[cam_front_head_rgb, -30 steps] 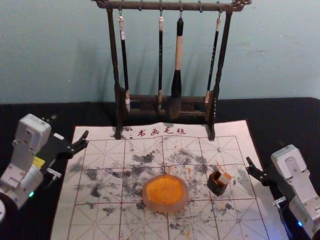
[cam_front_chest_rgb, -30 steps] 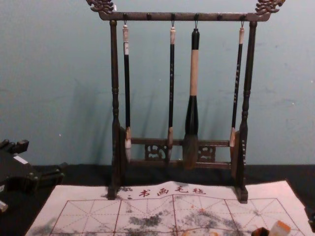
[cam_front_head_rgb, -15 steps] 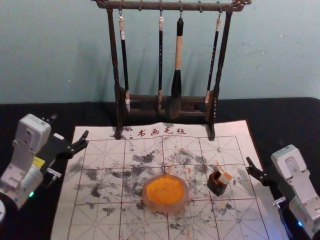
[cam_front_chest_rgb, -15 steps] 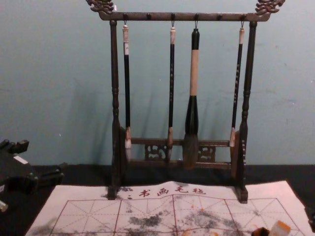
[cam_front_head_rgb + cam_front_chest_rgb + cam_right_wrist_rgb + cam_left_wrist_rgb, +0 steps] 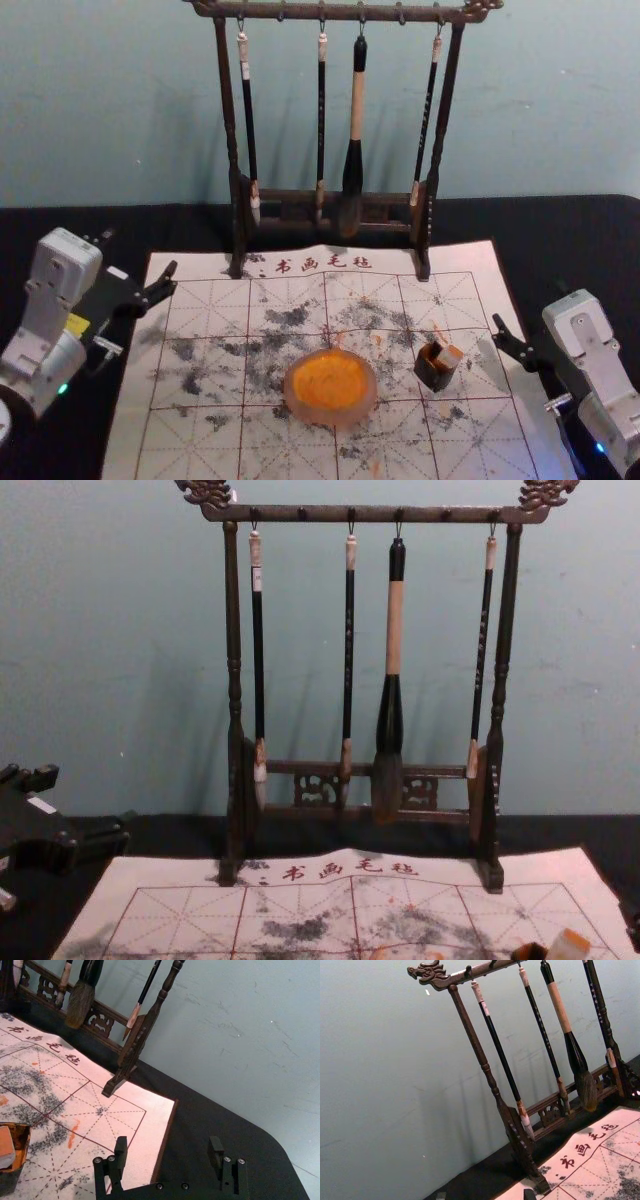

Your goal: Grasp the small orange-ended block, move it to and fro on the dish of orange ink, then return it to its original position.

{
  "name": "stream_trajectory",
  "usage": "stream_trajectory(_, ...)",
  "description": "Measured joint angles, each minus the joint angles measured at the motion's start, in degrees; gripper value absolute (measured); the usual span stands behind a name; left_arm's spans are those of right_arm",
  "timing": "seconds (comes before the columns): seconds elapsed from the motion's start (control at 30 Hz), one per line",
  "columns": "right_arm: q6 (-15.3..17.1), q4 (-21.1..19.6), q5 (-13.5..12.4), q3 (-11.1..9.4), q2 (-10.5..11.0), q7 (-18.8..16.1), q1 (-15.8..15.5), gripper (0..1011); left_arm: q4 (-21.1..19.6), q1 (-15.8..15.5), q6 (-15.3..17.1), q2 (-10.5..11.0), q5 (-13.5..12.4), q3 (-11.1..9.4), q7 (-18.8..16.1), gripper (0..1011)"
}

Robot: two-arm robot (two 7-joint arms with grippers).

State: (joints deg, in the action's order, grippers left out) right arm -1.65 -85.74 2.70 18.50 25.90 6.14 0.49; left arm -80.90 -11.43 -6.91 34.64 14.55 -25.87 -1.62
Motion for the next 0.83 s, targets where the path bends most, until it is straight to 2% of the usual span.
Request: stream_trajectory(0.83, 0.0, 0.0, 0.0, 0.0, 0.0, 0.0, 0.0, 1000, 0.0, 0.0, 0.0, 0.0, 0.0, 0.0, 0.0, 1001)
